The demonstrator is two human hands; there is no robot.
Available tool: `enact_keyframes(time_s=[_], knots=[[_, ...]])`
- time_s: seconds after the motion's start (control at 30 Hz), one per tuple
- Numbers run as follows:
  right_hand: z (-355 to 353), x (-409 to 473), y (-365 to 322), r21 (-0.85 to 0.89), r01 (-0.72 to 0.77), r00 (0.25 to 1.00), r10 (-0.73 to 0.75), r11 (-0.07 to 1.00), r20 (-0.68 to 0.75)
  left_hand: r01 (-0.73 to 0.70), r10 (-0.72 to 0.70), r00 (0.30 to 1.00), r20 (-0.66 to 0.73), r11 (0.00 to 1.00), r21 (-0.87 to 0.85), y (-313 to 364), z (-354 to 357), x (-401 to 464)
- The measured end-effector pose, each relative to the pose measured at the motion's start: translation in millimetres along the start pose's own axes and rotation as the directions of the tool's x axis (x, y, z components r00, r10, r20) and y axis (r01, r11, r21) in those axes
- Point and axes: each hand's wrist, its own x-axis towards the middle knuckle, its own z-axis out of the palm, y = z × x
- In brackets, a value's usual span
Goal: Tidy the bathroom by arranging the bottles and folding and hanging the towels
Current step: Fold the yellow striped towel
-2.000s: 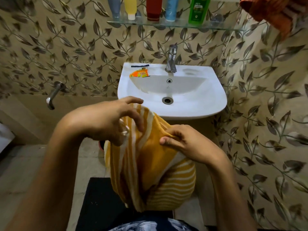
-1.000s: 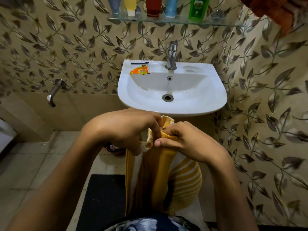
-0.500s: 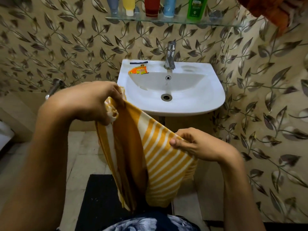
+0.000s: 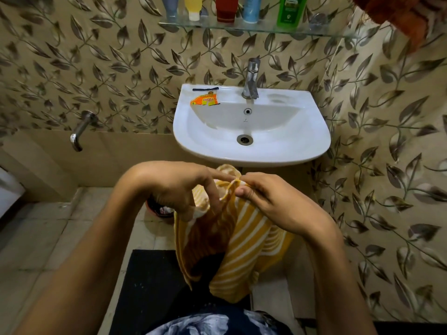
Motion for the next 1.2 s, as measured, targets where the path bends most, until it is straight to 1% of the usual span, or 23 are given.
enact_keyframes(time_s=[0.03, 0.1, 0.13, 0.2, 0.23, 0.27, 0.3, 0.47, 0.53, 0.6, 0.7, 0.8, 0.97, 1.1, 1.2], knots=[[-1, -1, 0, 0.000, 0.004, 1.000, -0.004, 1.000, -0.010, -0.029, 0.029, 1.000, 0.008, 0.999, -0.045, 0, 3, 5], [-2, -2, 2, -0.011, -0.002, 1.000, 0.002, 1.000, -0.020, -0.039, 0.040, 0.999, 0.025, 0.997, -0.071, -2, 6, 11], [-3, -4, 3, -0.010, -0.003, 1.000, 0.002, 1.000, -0.024, -0.020, 0.024, 0.999, 0.037, 0.994, -0.104, -6, 8, 16], [-5, -6, 5, 0.006, 0.001, 0.999, 0.000, 1.000, -0.036, 0.053, -0.029, 0.995, 0.094, 0.964, -0.260, -11, 13, 18], [-6, -8, 4, 0.021, 0.007, 0.999, -0.006, 1.000, -0.045, 0.047, -0.013, 0.992, 0.123, 0.959, -0.279, -13, 16, 18], [-7, -9, 4, 0.042, 0.020, 0.998, -0.018, 0.999, -0.054, 0.023, 0.014, 0.988, 0.156, 0.972, -0.232, -13, 18, 18], [-9, -10, 4, 0.066, 0.031, 0.998, -0.027, 0.997, -0.059, 0.015, 0.013, 0.989, 0.150, 0.983, -0.184, -10, 16, 20], [-11, -14, 6, 0.085, 0.005, 1.000, -0.005, 0.996, -0.001, -0.099, 0.111, 0.992, 0.064, 0.981, -0.168, 12, 8, 1], [-10, -15, 6, 0.087, -0.004, 0.999, 0.000, 0.996, 0.043, -0.135, 0.149, 0.986, 0.069, 0.976, -0.171, 19, 8, -3], [-10, -15, 6, 0.109, 0.001, 0.997, -0.009, 0.994, 0.075, -0.138, 0.150, 0.986, 0.072, 0.979, -0.153, 23, 8, -4], [-9, -14, 7, 0.117, 0.013, 0.996, -0.023, 0.993, 0.087, -0.090, 0.096, 0.995, 0.031, 0.985, -0.144, 25, 7, -2], [-8, -13, 8, 0.169, -0.035, 0.988, 0.008, 0.985, 0.157, -0.026, 0.024, 1.000, -0.014, 0.987, -0.159, 24, 1, -6], [-10, -21, 20, 0.275, -0.146, 0.963, 0.073, 0.950, 0.259, 0.086, -0.102, 0.983, -0.151, 0.990, -0.109, 6, -17, -29], [-12, -24, 26, 0.222, -0.208, 0.948, 0.141, 0.953, 0.285, 0.198, -0.229, 0.938, -0.261, 0.970, -0.139, -11, -22, -38], [-12, -21, 24, 0.144, -0.220, 0.952, 0.180, 0.965, 0.249, 0.274, -0.291, 0.916, -0.277, 0.957, -0.098, -16, -17, -34]])
